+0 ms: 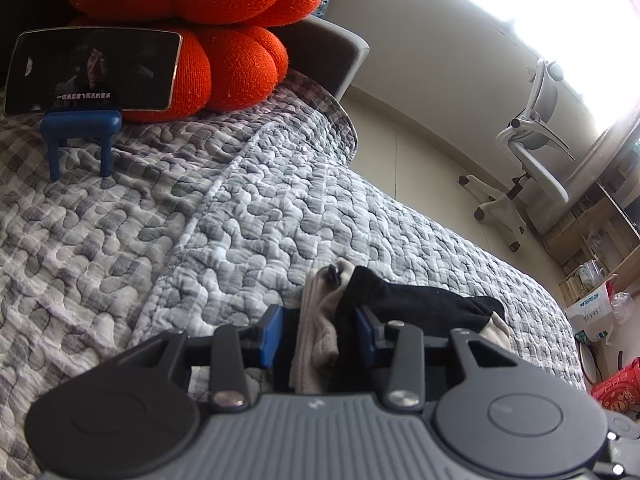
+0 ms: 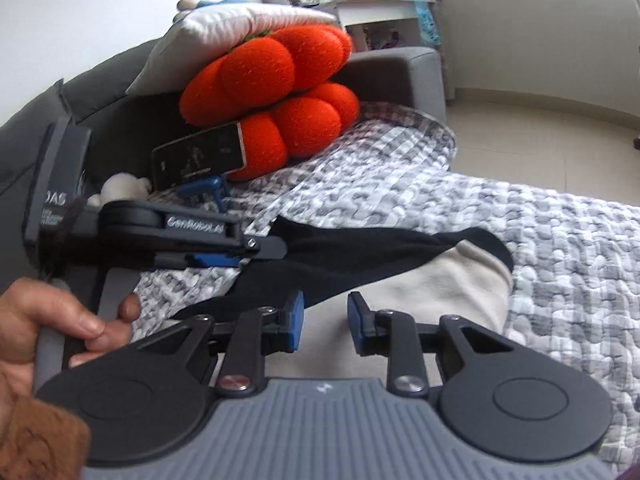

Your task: Fold clothes

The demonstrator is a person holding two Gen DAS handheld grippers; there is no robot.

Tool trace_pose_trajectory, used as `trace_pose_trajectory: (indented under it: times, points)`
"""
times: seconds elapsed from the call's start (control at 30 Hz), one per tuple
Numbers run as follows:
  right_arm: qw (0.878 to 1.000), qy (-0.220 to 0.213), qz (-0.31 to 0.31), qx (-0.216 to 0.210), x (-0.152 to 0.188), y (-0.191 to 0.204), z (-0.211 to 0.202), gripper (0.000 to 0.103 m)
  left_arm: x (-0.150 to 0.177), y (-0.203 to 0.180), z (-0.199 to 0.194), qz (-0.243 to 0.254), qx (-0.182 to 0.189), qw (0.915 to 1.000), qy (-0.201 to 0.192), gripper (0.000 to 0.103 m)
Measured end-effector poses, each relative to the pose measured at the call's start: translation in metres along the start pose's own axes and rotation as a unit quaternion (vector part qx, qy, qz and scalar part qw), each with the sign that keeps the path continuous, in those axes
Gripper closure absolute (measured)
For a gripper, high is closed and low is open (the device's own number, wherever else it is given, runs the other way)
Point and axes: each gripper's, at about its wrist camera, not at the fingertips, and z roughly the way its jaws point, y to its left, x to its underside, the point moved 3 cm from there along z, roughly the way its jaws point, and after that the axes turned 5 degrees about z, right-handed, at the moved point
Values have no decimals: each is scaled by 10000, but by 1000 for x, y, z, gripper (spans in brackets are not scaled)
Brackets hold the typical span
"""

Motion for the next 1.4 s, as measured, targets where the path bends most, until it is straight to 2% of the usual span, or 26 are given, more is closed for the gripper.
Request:
trace_pose_trajectory:
  times: [0.13,0.33,0.4,0.5,0.6,0.83,0.97,1.1,1.4]
  points:
    - [9991,355,-216,96,8,8,10,74,1,2,-2,-36,32,10000,3,62]
    - [9983,96,-557,-159,10,23,-1,73,1,3,-4,-38,63,10000,5,62]
    - [9964,185,-778,-274,15,35,3,73,2,3,-4,-61,69,10000,14,62]
    - [9926,325,-1158,-174,22,49,10,73,3,3,-5,-42,63,10000,22,62]
    - [9950,456,-847,-268,19,41,10,73,3,5,-6,-68,118,9999,25,62]
    - [9935,76,-1011,-511,16,54,-4,74,4,5,-8,-78,168,9998,33,62]
    - [9929,451,-976,-512,23,57,11,73,4,4,-9,14,129,9999,34,62]
    - [9921,633,-903,-597,24,54,13,73,4,8,-11,-31,165,9998,45,61]
    - [9903,656,-1115,-502,29,58,14,73,3,11,-9,-57,184,9998,13,57]
